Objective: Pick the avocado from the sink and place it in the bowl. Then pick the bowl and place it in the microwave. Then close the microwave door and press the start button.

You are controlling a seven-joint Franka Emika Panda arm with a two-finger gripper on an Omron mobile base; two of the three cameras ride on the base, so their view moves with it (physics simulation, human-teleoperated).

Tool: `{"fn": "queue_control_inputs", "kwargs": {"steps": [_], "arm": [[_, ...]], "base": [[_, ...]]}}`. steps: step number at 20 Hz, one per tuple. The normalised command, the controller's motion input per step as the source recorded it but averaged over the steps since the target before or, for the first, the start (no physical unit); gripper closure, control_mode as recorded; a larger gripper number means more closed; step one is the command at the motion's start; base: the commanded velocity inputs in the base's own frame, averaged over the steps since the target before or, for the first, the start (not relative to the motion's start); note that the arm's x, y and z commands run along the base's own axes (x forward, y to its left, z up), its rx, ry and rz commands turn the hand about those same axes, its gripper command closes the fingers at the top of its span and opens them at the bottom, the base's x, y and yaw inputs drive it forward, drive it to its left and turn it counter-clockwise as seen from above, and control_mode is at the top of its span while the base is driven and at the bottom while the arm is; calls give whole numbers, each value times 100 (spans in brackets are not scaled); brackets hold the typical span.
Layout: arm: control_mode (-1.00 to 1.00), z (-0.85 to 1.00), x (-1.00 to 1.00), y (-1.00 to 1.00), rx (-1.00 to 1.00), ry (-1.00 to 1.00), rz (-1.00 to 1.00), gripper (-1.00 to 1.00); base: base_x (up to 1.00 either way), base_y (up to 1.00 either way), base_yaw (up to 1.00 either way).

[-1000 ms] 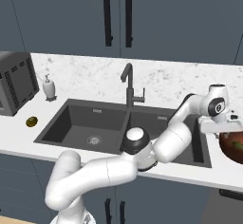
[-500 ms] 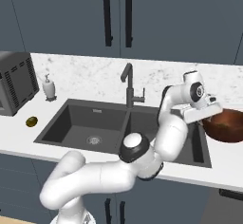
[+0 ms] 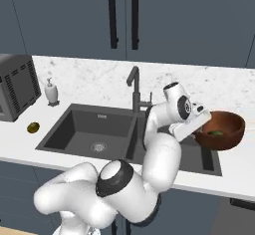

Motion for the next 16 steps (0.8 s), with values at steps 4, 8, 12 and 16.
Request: {"fn": "queue_control_inputs", "kwargs": {"steps": [4,8,12,16], "arm": [[-100,63,-73,60,0,9,29,100],[-100,51,-70,56,14,9,30,100],[-100,44,-66,48,22,3,30,100],[-100,30,-51,65,10,0,31,100]], "base": [[0,0,0],[0,0,0],[0,0,0],[0,0,0]]}}
